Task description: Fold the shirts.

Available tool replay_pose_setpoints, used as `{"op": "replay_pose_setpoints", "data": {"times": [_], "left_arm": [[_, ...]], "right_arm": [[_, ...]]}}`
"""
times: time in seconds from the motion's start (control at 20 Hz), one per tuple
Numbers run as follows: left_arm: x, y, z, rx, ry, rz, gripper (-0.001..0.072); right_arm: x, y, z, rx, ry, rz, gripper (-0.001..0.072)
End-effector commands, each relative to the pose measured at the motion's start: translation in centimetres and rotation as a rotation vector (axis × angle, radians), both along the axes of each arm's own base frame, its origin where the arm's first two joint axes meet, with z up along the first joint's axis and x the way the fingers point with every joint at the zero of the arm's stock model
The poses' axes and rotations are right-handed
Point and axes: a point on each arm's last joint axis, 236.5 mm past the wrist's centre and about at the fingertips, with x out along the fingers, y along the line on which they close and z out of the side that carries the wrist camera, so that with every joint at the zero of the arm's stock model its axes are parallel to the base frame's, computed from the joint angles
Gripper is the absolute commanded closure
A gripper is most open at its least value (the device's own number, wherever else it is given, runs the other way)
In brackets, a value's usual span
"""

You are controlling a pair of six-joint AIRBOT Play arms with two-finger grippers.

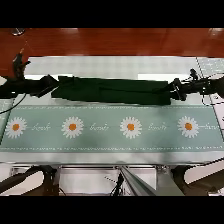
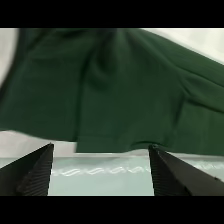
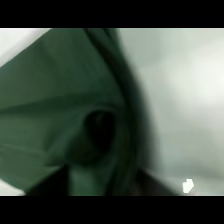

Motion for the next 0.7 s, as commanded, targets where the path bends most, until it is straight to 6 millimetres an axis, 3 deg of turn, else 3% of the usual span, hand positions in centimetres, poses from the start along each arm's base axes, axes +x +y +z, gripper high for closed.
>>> {"op": "replay_pose_setpoints", "data": {"times": [0.0, 0.05, 0.1, 0.2, 0.4, 0.5, 0.65], "left_arm": [[0.8, -5.7, 0.4, -0.023, -0.073, -0.067, 0.0125], [0.7, -6.8, 0.5, -0.02, -0.082, -0.088, 0.0501], [0.5, -7.8, 0.6, -0.018, -0.091, -0.113, 0.0684], [-0.2, -9.9, 0.9, 0.003, -0.116, -0.206, 0.0683], [-3.2, -17.7, 1.1, 0.029, -0.159, -0.444, 0.0685], [-4.0, -21.2, -0.5, 0.056, -0.122, -0.496, 0.0685], [-5.8, -26.5, -4.3, 0.099, 0.006, -0.575, 0.0685]], "right_arm": [[0.8, 2.5, 0.7, 0.015, -0.044, 0.058, 0.0688], [0.8, 2.7, 1.8, 0.015, -0.069, 0.09, 0.0688], [0.7, 2.3, 3.1, 0.005, -0.094, 0.104, 0.0688], [-0.5, 1.1, 6.2, -0.053, -0.138, 0.156, 0.0689], [-6.5, 2.0, 13.6, -0.211, -0.267, 0.324, 0.0689], [-9.9, 2.2, 16.7, -0.286, -0.33, 0.312, 0.0688], [-15.7, 2.8, 19.7, -0.371, -0.371, 0.248, 0.0688]]}}
